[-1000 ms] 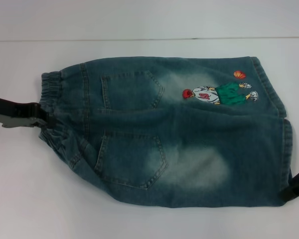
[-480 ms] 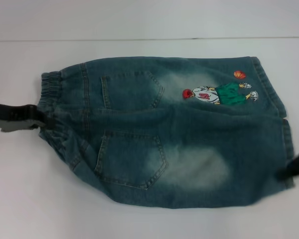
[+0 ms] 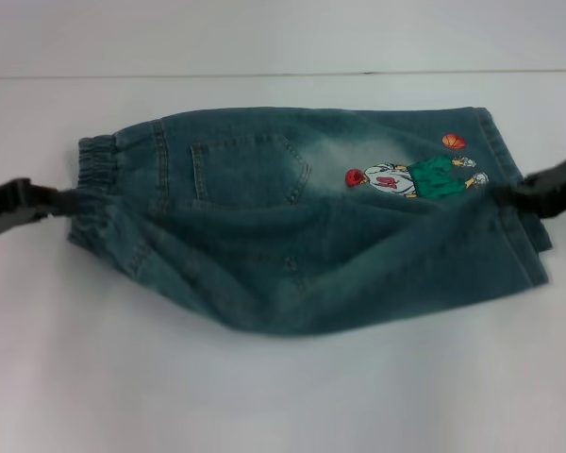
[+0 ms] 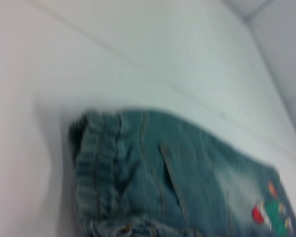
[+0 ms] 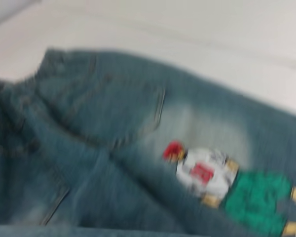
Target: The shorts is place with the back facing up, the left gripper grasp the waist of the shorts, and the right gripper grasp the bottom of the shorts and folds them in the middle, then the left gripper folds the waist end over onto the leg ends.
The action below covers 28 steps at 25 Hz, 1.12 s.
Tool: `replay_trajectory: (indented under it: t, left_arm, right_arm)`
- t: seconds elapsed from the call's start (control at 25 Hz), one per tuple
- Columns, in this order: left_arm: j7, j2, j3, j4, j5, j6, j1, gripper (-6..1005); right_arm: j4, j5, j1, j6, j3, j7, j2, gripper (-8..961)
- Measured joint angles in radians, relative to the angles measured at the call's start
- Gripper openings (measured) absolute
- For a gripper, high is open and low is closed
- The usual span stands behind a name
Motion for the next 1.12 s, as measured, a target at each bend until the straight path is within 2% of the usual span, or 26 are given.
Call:
replay_trajectory:
  t: [0.24,0.44,0.52,0.56,0.72,0.96,1.12]
  left_arm:
    - [0.021,-0.012,-0.02,-0.016,-0.041,-0.138,0.013,53]
    - [0.058,-0.043,-0.018,-0.024,-0.045,-0.268,0.005,53]
    - [0.067,-0.048,-0.017,-0.024,-0.045,-0.283,0.003,53]
    - [0.101,-0.063,-0.017,-0.027,-0.056,-0.319,-0.003,53]
    - [0.169,-0.088,-0.016,-0.031,-0.096,-0.379,-0.01,53]
    - [0.24,-0.112,-0.014,-0.037,-0.124,-0.466,-0.029,52]
    - [0.267,-0.123,0.033,-0.064,-0.135,-0.578,-0.044,52]
  right_arm:
    - [0.067,0.143,0.002,0.131,0.001,-0.148,0.008,34]
    - [0.129,0.27,-0.004,0.213,0.001,-0.295,0.016,34]
    - [0.152,0.321,-0.01,0.252,0.0,-0.358,0.024,34]
    - [0.166,0.349,-0.014,0.273,0.0,-0.393,0.028,35]
    - [0.223,0.454,-0.025,0.354,0.002,-0.551,0.046,35]
    - [0.261,0.53,-0.023,0.431,0.002,-0.671,0.073,35]
    - [0.266,0.57,-0.018,0.479,0.002,-0.713,0.09,34]
